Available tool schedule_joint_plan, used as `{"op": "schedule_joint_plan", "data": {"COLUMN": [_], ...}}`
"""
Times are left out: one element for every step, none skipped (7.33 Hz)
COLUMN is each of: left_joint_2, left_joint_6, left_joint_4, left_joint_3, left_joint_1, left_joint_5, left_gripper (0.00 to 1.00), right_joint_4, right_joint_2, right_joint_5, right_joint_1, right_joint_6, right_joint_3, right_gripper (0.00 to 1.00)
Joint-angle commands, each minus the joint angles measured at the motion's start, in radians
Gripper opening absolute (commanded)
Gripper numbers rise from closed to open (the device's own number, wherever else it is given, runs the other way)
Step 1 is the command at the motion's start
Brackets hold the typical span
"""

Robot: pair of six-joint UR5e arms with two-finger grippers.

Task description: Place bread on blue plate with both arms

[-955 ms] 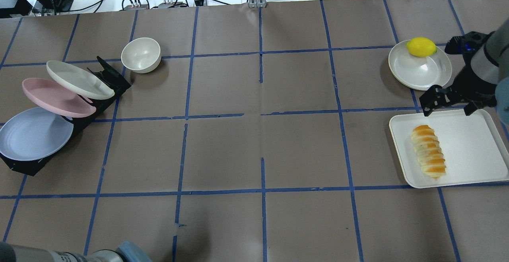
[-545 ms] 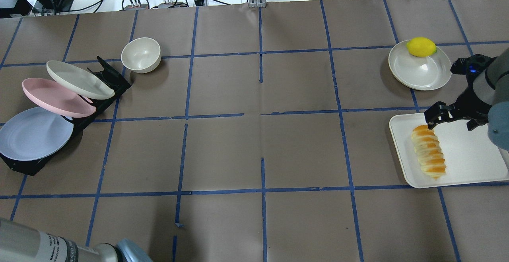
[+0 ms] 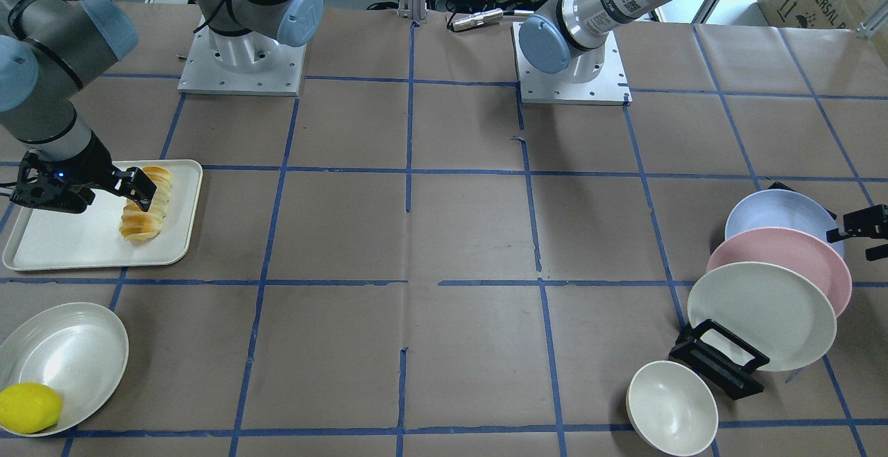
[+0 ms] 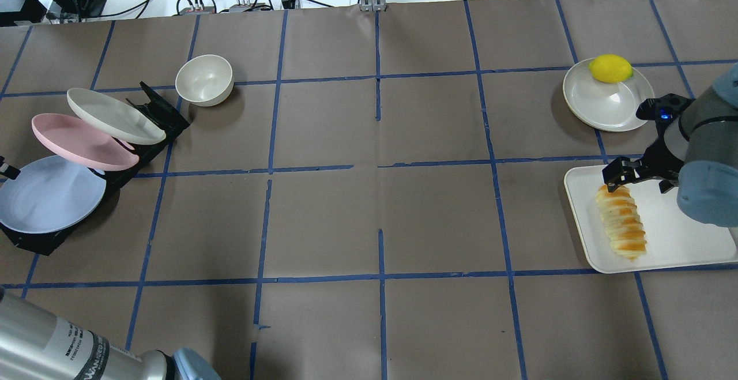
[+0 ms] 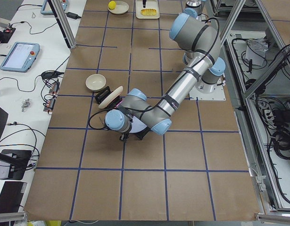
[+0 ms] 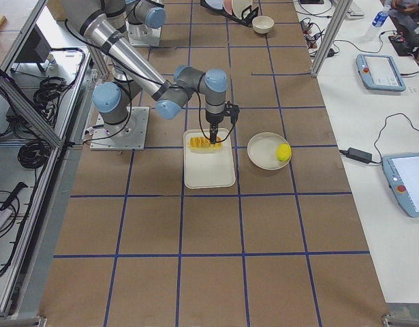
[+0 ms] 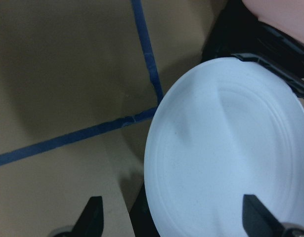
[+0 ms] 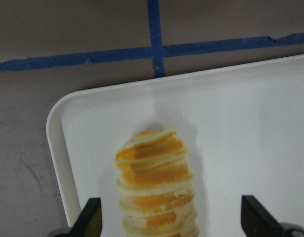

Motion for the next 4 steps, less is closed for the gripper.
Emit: {"op": "schedule_joint_plan", "data": {"left_joint_2": [-0.025,-0.031,-0.031,-0.031], "left_joint_6": [0.002,0.003,0.003,0.005], "left_joint_4": [0.000,0.000,0.000,0.000], "left_joint_3": [0.007,0.006,0.006,0.007], "left_joint_1": [-0.005,-0.004,-0.004,-0.005], "left_joint_5": [0.006,0.009,0.012,0.015], "left_gripper": [0.88,0.82,0.71,0.48], "right_joint_4": [-0.118,-0.118,-0.118,-0.118], "right_joint_2": [0.039,0.043,0.043,0.043], "right_joint_5": [0.003,-0.003,-0.007,-0.006], "right_joint_1": [0.000,0.000,0.000,-0.002], "right_joint_6": [0.000,-0.003,-0.006,-0.006], "right_joint_3": [0.063,0.083,0.097,0.102], "right_gripper": [0.98,0.98,0.97,0.97]}}
